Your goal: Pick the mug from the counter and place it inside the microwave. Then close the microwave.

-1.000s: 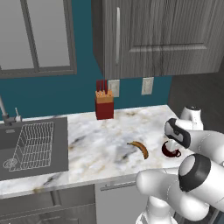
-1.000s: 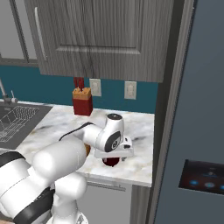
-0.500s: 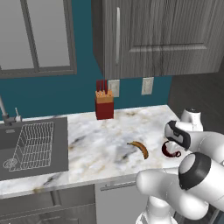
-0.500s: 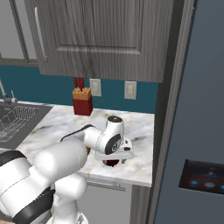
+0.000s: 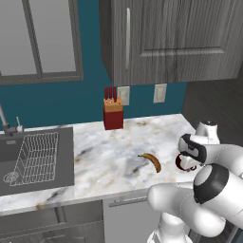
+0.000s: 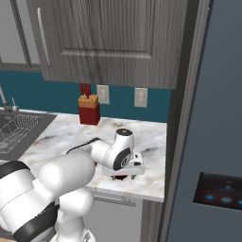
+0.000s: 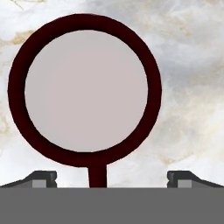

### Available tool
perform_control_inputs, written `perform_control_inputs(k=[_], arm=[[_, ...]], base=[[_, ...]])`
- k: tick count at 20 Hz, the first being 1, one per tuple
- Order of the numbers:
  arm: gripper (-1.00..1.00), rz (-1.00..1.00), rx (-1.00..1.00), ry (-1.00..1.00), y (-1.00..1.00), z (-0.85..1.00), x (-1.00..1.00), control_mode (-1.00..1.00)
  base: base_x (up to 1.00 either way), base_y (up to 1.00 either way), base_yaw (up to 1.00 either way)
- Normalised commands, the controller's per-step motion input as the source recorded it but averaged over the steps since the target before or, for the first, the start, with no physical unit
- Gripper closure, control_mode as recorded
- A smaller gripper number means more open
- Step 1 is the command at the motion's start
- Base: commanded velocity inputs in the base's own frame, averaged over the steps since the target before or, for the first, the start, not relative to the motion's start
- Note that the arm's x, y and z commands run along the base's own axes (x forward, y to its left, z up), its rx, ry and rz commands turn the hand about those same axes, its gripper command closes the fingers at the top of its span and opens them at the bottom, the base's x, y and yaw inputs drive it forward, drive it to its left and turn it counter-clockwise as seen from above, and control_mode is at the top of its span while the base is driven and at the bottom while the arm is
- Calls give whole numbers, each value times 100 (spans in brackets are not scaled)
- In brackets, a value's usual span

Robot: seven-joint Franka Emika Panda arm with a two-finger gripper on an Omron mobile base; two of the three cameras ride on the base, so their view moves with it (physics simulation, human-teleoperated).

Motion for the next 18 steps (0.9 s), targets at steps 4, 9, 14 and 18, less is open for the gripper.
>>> perform_control_inputs(k=[4, 9, 14, 18], arm=[[-100, 0, 0, 0, -1, 0, 0, -100], [100, 0, 0, 0, 0, 0, 0, -100], [100, 0, 0, 0, 0, 0, -1, -100], [100, 0, 0, 0, 0, 0, -6, -100]], base=[[0, 0, 0], [0, 0, 0], [0, 0, 0], [0, 0, 0]])
